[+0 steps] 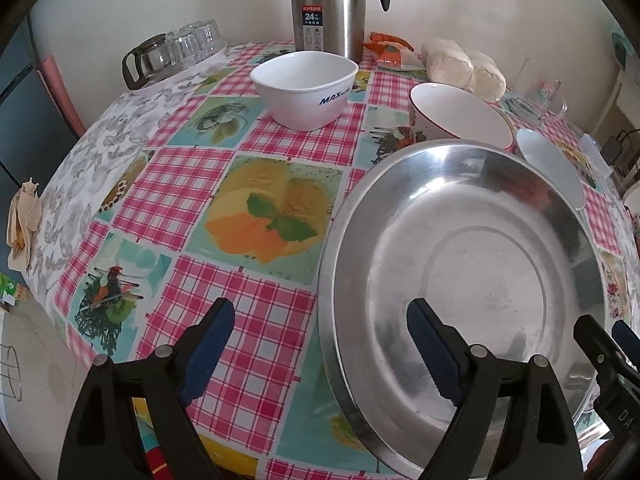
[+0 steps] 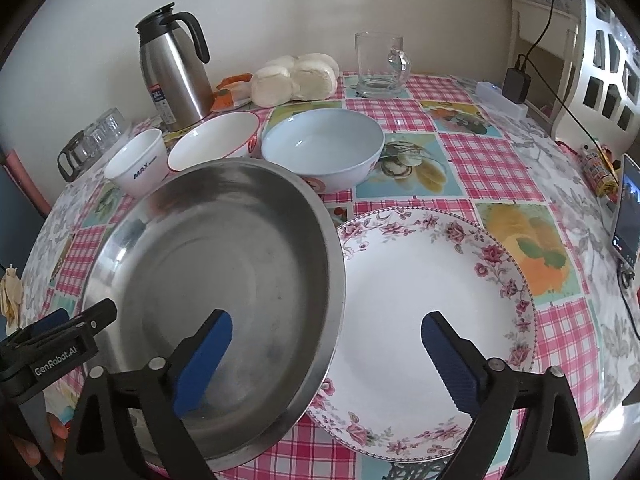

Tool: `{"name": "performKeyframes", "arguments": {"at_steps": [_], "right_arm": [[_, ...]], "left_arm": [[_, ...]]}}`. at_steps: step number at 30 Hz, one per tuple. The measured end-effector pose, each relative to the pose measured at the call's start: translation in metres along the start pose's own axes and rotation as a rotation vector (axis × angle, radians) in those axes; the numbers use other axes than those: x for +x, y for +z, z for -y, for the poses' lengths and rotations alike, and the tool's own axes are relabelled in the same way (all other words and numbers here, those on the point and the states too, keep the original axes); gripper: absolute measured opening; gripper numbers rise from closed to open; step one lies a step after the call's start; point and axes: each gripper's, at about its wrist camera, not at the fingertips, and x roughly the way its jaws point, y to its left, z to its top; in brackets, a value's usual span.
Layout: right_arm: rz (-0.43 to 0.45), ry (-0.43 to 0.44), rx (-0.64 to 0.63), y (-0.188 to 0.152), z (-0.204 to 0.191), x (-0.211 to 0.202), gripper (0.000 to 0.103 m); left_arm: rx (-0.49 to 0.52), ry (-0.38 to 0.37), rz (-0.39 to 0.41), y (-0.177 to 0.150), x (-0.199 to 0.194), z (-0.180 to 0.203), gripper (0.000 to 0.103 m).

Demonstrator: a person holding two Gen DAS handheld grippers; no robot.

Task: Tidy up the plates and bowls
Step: 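Lower the steel basin onto the table and open the left gripper, then reach the right tool to the rim of the pink floral plate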

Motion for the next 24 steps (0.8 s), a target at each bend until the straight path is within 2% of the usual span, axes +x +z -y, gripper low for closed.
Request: {"name": "performKeyframes", "arguments": {"at_steps": [2,10,17,24], "right_arm": [[0.0,0.006,0.003,0.0,0.001,0.0,0.103],[0.015,-0.016,0.045,0.003,0.014,-0.004,0.103],[0.044,-0.128,0.141,0.007,0.048,-0.011,0.103],[0.047,-0.2,0.242,0.005,0.087,-0.011,0.103]], "left_arm": [[0.0,0.001,0.008,0.0,-0.001,0.0,0.088],[-0.022,-0.026,0.08,0.003,-0.015,0.0,0.088],[0.026,-0.074,0.105,0.002,-0.022,0.017,0.088],[0.021,-0.176,0.121,0.012,-0.035,0.04,0.088]]}}
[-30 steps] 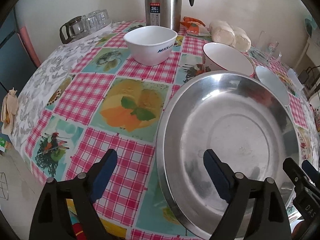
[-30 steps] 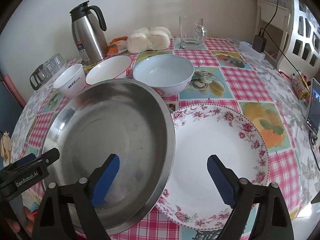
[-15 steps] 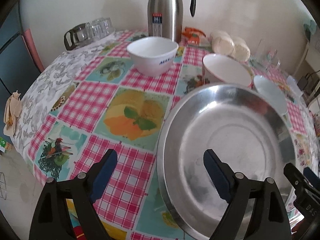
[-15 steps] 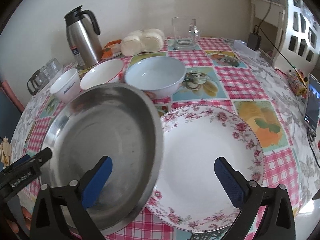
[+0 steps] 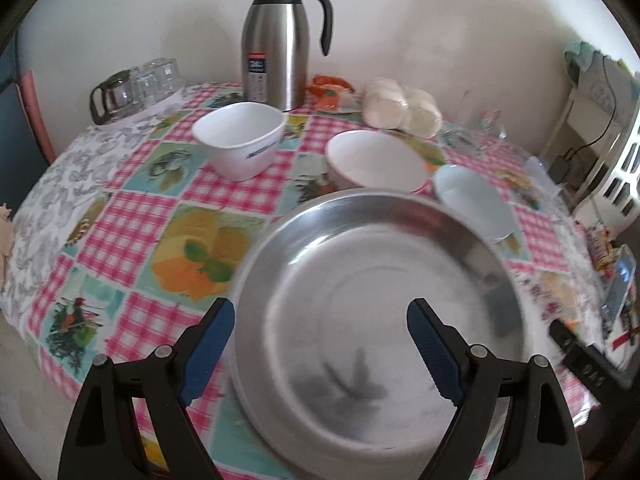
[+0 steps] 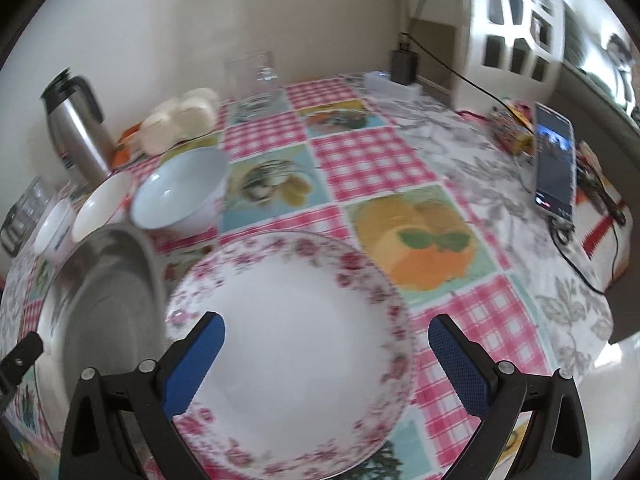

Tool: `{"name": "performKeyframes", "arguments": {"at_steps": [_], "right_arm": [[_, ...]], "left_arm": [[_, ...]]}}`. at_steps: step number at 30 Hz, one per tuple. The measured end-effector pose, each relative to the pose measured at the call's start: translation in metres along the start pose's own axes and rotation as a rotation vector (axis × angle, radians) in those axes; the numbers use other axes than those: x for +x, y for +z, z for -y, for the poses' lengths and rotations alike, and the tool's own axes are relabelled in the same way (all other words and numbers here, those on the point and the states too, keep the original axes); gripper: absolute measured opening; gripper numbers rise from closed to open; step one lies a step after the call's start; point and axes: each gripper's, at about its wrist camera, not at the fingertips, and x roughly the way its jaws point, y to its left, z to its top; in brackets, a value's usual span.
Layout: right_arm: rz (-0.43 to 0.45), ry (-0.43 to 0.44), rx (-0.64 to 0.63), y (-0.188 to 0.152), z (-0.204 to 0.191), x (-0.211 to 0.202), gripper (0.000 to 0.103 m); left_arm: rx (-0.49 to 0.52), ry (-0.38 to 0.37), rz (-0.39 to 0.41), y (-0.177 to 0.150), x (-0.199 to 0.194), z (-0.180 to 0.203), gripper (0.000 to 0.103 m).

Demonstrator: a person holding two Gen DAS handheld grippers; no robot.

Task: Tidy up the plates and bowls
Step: 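Reach the right tool to the rim of the pink floral plate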

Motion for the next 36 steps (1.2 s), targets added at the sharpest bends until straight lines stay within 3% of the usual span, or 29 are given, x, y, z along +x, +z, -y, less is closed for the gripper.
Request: {"name": "performKeyframes", "arguments": {"at_steps": [4,6,13,18,25,27,30,35,36], "right_arm": [[0.0,-0.013,0.051,0.001,0.017,0.004,0.103],[-0.001,-0.016,0.085,0.002,0.027,0.005,0.103],[-0.078,-0.008,0.208,-0.003,0.06,0.023,0.103],[-0.133,-0.02,0.231,-0.009,0.07,0.039,0.103],[-0.13,-0.022,0.204,-0.01,0.07,0.045,0.103],[-0.126,-0.026,0.216,-0.01,0.071,0.045,0.099],[-0.111,-0.046,0.223,-0.009,0.072,0.043,0.08],[-0.099,0.01,0.216,-0.008,0.064,0.039,0.05],[-0.103,0.018,0.206,-0.008,0.062,0.039,0.048]], "left_arm": [[0.023,-0.05,-0.004,0.006,0.0,0.023,0.09],[0.047,-0.078,-0.002,0.009,0.001,0.039,0.103],[0.104,-0.165,0.016,0.017,-0.001,0.089,0.103],[0.127,-0.235,-0.058,0.016,0.016,0.125,0.103],[0.22,-0.212,-0.085,0.001,0.029,0.151,0.103],[0.226,-0.211,-0.082,0.0,0.027,0.151,0.103],[0.225,-0.208,-0.079,0.001,0.025,0.148,0.103],[0.203,-0.222,-0.101,0.002,0.026,0.141,0.103],[0.202,-0.22,-0.103,0.002,0.027,0.14,0.103]]}}
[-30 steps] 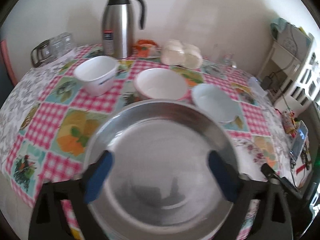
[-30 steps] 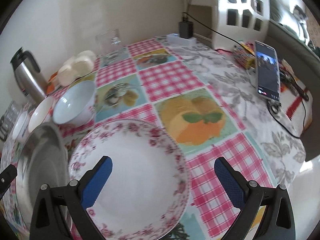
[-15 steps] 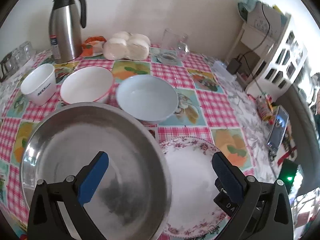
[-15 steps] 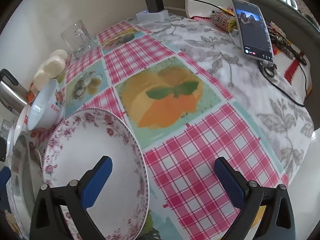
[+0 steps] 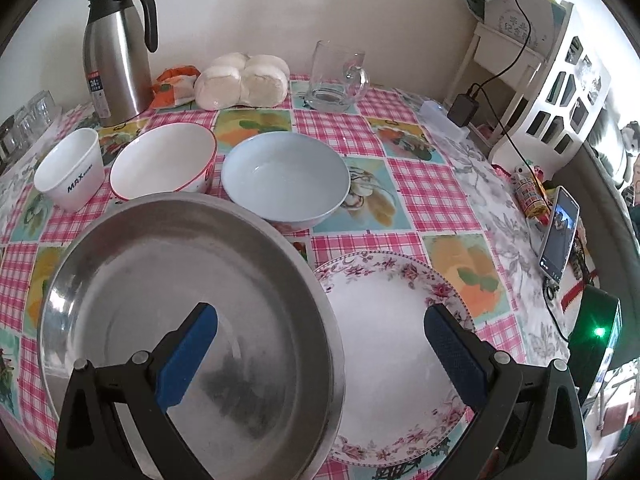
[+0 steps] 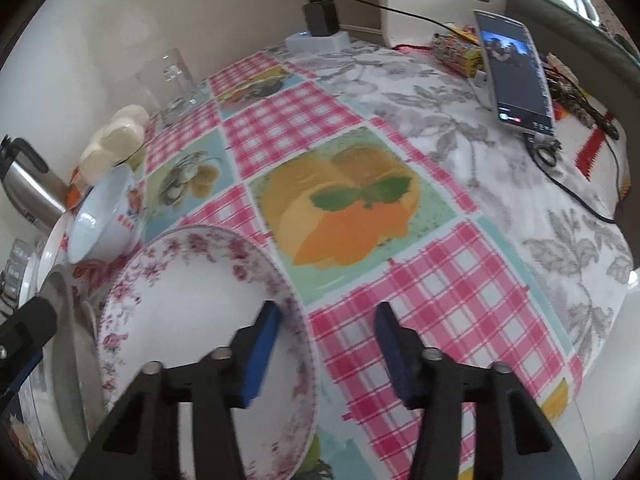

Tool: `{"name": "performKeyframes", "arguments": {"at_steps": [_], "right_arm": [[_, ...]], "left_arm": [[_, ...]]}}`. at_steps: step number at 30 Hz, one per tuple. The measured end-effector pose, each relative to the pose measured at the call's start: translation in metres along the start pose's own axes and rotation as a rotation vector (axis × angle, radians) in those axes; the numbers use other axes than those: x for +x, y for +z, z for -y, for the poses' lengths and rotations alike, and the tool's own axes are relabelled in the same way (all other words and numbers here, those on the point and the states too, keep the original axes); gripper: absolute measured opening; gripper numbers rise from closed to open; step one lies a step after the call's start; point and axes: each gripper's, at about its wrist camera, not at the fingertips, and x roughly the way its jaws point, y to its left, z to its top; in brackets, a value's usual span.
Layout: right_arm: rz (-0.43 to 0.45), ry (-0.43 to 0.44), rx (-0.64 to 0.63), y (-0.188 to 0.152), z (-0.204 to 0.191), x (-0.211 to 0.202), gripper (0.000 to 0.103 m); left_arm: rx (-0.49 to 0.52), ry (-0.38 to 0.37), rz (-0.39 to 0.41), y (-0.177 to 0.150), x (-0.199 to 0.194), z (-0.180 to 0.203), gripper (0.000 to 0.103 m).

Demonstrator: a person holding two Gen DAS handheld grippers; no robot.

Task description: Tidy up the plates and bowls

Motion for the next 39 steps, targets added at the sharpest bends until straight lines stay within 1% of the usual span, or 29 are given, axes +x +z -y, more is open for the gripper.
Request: {"name": "performKeyframes", "arguments": {"at_steps": [2,4,6,13,18,21,25,28,30,33,34,35,36,38,39], "right_arm": [[-0.002,0.013,-0.013,-0.001,-0.003,0.001,0.039],[0.0,0.016,-0.022,-0.001,-0.005,0.0,0.037],[0.021,-0.002,-0.017,0.001,-0.002,-0.004,0.037],[0.04,-0.053,0.019,0.004,0.013,-0.007,0.035],[0.045,-0.064,0.078,0.007,0.03,-0.009,0.035],[0.052,-0.09,0.11,0.008,0.04,-0.011,0.036],[0.058,-0.107,0.16,0.01,0.054,-0.012,0.036],[0.063,-0.124,0.196,0.011,0.066,-0.013,0.036],[0.058,-0.121,0.222,0.011,0.074,-0.012,0.036],[0.063,-0.124,0.237,0.012,0.08,-0.012,0.036],[0.063,-0.122,0.24,0.012,0.081,-0.012,0.036],[0.064,-0.115,0.244,0.012,0.083,-0.013,0.036],[0.065,-0.112,0.246,0.013,0.084,-0.013,0.036],[0.066,-0.111,0.244,0.013,0.084,-0.013,0.036],[0.067,-0.11,0.244,0.013,0.084,-0.013,0.036]], "left_arm": [[-0.003,-0.002,-0.001,0.0,0.0,-0.001,0.103],[-0.003,-0.006,0.001,0.001,-0.001,-0.001,0.103],[0.003,-0.006,0.004,0.001,-0.002,0.001,0.103],[0.025,-0.02,-0.002,0.0,-0.003,0.006,0.103],[0.047,-0.033,-0.023,-0.001,0.0,0.013,0.103],[0.067,-0.051,-0.032,-0.004,0.0,0.02,0.103],[0.095,-0.059,-0.046,-0.005,0.005,0.03,0.103],[0.117,-0.077,-0.057,-0.006,0.008,0.039,0.101],[0.132,-0.094,-0.07,-0.006,0.012,0.047,0.092],[0.164,-0.061,-0.059,-0.006,0.016,0.059,0.091],[0.169,-0.057,-0.057,-0.006,0.016,0.06,0.089],[0.172,-0.058,-0.05,-0.005,0.015,0.063,0.079],[0.173,-0.075,-0.052,-0.003,0.015,0.066,0.073],[0.181,-0.087,-0.059,-0.002,0.017,0.07,0.072],[0.187,-0.083,-0.061,-0.002,0.02,0.072,0.069]]}}
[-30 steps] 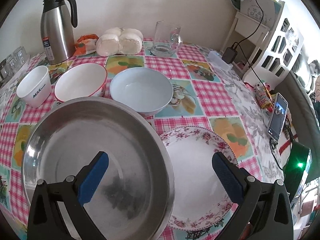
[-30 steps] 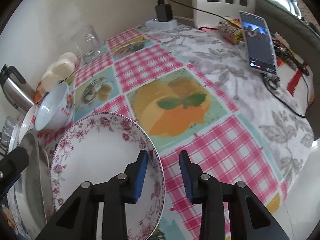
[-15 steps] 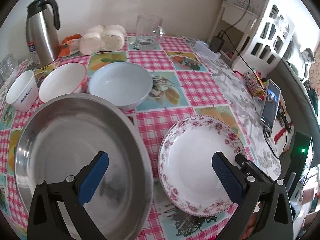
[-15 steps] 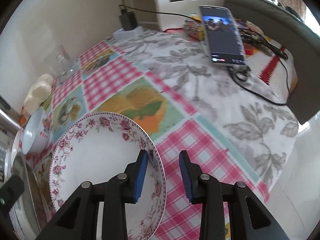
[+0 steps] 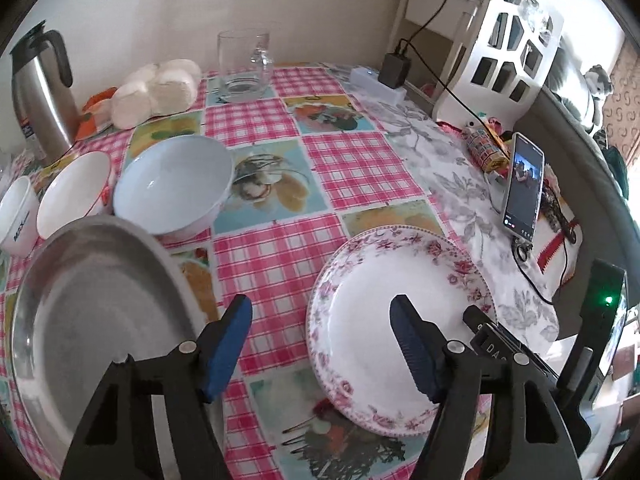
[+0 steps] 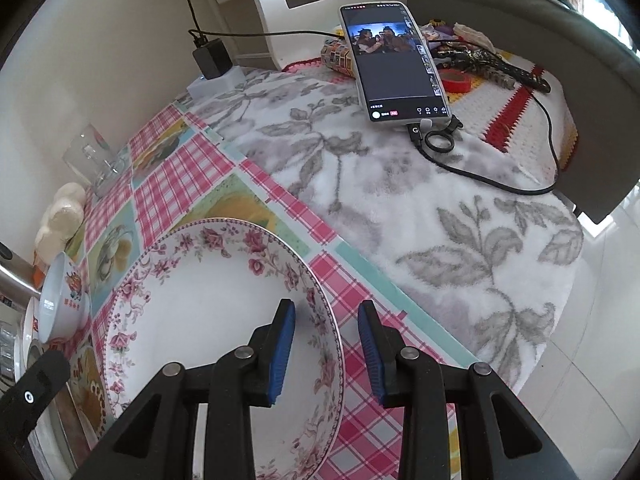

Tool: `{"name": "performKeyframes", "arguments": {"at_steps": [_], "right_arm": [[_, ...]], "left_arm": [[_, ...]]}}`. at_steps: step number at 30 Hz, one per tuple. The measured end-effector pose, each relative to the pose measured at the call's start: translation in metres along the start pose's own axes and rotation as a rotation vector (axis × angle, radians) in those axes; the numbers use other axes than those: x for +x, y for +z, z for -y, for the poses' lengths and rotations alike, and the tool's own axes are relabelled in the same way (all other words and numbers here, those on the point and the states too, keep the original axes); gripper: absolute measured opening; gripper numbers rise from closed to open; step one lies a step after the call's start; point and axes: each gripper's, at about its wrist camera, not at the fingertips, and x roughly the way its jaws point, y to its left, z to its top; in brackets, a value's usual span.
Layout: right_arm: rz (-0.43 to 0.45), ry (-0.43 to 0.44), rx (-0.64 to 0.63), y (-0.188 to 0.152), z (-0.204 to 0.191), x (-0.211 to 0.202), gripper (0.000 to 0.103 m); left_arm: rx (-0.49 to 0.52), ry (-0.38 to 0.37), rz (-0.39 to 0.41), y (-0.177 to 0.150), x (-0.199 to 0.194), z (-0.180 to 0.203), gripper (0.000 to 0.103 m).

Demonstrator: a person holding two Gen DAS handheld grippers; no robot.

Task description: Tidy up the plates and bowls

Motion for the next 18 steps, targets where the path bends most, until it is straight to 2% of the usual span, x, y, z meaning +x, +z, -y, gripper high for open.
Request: {"name": "performKeyframes", "arguments": {"at_steps": [3,7,9,13,18], "right_arm": [[0.0,0.004,0.003,0.0,0.0,0.0,0.036],[-0.001,0.01,-0.003,0.001,-0.001,0.002,0.036],[-0.001,0.014,-0.007,0.002,-0.002,0.004,0.036],[-0.002,0.029,-0.002,0.003,-0.002,0.005,0.036],[0.002,0.03,-0.008,0.003,-0.003,0.006,0.036]], "left_arm": [[-0.011,0.003,-0.05,0.0,0.016,0.001,0.055],[-0.031,0.019,-0.112,-0.003,0.037,0.0,0.051],[-0.008,0.049,-0.114,-0.004,0.04,0.004,0.05],[0.021,0.062,-0.11,-0.003,0.044,0.01,0.05],[0.035,0.043,-0.126,-0.002,0.051,0.015,0.045]]}}
